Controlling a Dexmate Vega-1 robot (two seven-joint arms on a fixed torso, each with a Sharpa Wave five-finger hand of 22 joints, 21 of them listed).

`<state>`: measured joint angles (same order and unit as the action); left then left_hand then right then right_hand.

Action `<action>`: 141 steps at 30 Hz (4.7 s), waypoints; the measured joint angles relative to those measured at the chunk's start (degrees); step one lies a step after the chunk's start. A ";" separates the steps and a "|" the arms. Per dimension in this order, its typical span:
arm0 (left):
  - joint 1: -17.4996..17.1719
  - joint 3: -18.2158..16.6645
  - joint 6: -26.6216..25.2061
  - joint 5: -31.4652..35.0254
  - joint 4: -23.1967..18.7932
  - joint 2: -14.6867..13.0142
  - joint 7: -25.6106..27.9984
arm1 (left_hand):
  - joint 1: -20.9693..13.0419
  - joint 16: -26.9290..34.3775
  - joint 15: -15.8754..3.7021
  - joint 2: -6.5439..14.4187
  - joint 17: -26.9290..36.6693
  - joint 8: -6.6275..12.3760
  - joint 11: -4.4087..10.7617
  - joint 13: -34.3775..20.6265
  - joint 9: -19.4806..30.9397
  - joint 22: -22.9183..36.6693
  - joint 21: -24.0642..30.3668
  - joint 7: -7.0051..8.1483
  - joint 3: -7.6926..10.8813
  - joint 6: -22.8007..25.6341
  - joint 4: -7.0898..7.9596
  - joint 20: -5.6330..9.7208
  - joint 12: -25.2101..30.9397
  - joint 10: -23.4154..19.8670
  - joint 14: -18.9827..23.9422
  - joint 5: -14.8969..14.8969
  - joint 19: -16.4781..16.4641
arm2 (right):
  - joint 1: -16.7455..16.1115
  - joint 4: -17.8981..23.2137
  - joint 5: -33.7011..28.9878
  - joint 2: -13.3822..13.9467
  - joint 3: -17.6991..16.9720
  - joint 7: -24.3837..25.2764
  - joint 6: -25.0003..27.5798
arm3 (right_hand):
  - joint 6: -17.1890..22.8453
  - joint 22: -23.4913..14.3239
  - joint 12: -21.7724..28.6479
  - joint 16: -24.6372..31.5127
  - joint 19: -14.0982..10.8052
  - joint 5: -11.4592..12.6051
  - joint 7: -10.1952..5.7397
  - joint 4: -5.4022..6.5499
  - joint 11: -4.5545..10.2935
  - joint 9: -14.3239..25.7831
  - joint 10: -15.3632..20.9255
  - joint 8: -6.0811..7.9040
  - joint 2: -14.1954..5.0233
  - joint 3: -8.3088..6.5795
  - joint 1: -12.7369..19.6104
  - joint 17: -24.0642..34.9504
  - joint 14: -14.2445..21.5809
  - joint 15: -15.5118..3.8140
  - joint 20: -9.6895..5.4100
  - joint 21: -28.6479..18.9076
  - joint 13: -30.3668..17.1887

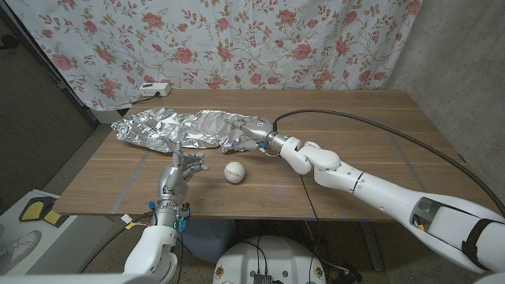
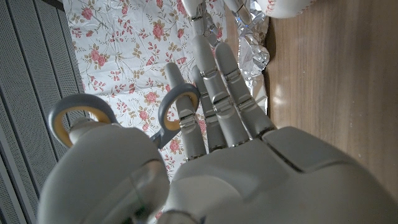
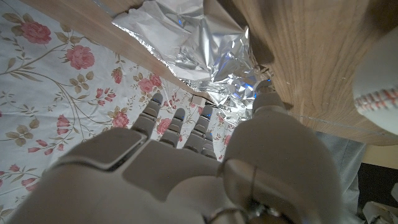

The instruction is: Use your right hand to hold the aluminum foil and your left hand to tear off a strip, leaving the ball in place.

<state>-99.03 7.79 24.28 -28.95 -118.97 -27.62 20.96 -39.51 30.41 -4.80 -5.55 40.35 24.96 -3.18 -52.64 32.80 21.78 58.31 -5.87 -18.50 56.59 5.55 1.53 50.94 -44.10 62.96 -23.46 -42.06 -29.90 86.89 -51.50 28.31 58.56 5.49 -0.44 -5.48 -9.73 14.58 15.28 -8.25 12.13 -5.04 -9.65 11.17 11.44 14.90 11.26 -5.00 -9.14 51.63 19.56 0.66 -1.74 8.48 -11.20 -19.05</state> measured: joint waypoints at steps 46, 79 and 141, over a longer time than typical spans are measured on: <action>-0.78 0.12 0.75 -1.05 0.45 -0.37 -0.62 | -0.53 0.77 -0.11 0.53 -0.20 -1.27 0.00 -0.16 1.07 -0.27 0.83 -0.58 -0.02 0.59 0.81 0.00 0.00 0.00 0.51 0.40 0.00 | 0.16 -7.28 2.57 -1.62 1.99 11.17 -6.57 | 18.91 -0.02 17.05 8.90 -10.87 -0.90 -5.90 0.25 1.25 -0.25 34.19 2.05 -3.76 -7.92 19.43 6.89 17.88 -0.54 -6.75 -0.49 -5.14; 0.52 0.94 -1.90 -1.36 -1.24 -1.63 -0.56 | -0.75 1.21 -0.09 0.75 -0.54 -2.43 0.00 0.15 1.60 -0.80 1.66 -0.58 0.08 1.07 1.19 0.00 0.00 0.00 0.52 0.39 0.00 | -6.05 -2.93 9.48 3.15 -7.07 20.84 -10.24 | 19.73 -0.29 18.22 9.11 -13.24 -0.95 -6.31 0.91 0.92 -0.10 33.23 0.78 -4.07 -7.26 20.94 8.23 19.65 -0.62 -7.86 -0.94 -5.71; 5.00 5.77 -12.62 -8.23 -5.05 -12.67 -8.29 | -0.75 2.26 -0.11 0.75 -0.38 -4.02 0.00 -0.78 3.19 -1.05 2.94 -0.50 -0.26 1.73 1.52 0.00 0.01 0.00 0.50 0.63 0.00 | -4.99 5.99 0.76 0.98 -6.13 15.57 -6.91 | 15.61 -0.27 20.91 8.65 -13.97 -0.90 -4.28 0.81 0.32 0.17 33.26 -0.22 -3.29 -6.26 22.27 9.55 22.53 -0.84 -6.06 -0.60 -5.19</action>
<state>-94.03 13.56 11.66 -37.18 -124.02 -40.29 12.68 -40.26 32.67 -4.91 -4.79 39.97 20.94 -3.18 -53.41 35.99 20.73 61.25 -6.37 -18.76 58.32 7.07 1.53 50.94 -44.10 63.46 -22.83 -42.06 -34.89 92.88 -50.73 29.29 52.43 21.06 -7.34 10.13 -10.00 35.48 23.93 -22.22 11.23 -9.33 -8.84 11.50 11.61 48.16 11.04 -8.30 -15.40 73.90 29.11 23.19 -2.57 2.42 -11.80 -24.25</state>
